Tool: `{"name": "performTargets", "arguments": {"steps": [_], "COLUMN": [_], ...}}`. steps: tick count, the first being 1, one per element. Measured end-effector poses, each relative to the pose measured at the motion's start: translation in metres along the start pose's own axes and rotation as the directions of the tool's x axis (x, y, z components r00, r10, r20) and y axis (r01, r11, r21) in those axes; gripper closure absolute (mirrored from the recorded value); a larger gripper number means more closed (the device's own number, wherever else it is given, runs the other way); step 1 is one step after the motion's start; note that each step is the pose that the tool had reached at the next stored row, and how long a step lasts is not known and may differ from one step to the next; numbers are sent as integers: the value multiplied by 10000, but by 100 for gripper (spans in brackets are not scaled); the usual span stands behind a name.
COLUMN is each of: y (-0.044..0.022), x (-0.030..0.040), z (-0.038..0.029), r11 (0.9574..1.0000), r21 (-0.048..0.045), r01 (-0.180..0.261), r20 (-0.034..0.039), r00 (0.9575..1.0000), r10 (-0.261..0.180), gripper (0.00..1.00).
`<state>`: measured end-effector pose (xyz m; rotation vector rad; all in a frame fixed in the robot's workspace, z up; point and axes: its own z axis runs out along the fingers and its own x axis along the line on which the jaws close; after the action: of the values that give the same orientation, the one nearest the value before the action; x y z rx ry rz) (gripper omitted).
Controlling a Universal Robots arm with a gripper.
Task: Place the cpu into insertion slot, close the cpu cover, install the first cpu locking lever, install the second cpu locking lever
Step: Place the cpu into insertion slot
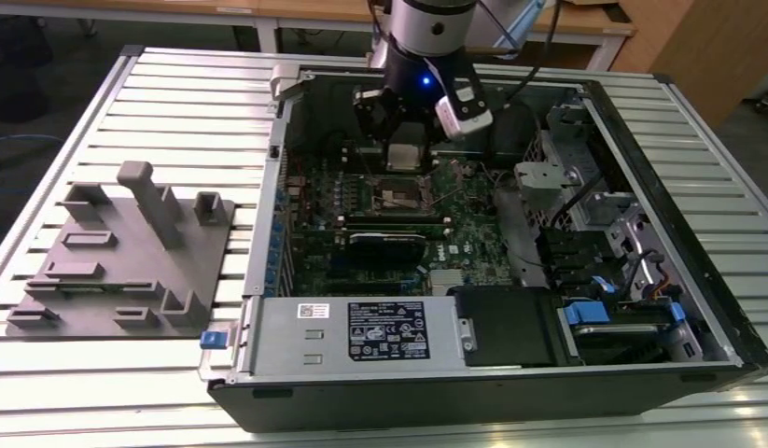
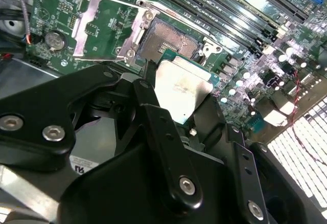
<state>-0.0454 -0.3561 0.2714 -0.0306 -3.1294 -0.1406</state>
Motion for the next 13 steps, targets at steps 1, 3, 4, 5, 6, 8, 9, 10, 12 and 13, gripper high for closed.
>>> {"name": "performTargets", "arguments": {"steps": [1, 3, 4, 5, 6, 8, 9, 10, 12, 13], "y": [-2, -5, -7, -8, -10, -13, -15, -16, -16, -15], "x": [2, 4, 4, 5, 5, 6, 6, 6, 6, 6], "z": [19, 55, 73, 90, 108, 146, 164, 174, 188, 200], "r11": [10000, 10000, 10000, 10000, 10000, 10000, 10000, 10000, 10000, 10000], "r21": [1, 0, 1, 1, 1, 0, 0, 0, 1, 2], "r01": [7, 21, 27, 31, 37, 47, 50, 55, 57, 57], "r20": [4, 8, 9, 11, 14, 18, 20, 20, 20, 19], "r00": [10000, 10000, 10000, 10000, 10000, 10000, 10000, 10000, 10000, 10000], "r10": [-7, -21, -27, -31, -37, -47, -50, -55, -57, -57], "gripper": [46, 46, 46, 46, 46, 46, 46, 46, 46, 46]}}
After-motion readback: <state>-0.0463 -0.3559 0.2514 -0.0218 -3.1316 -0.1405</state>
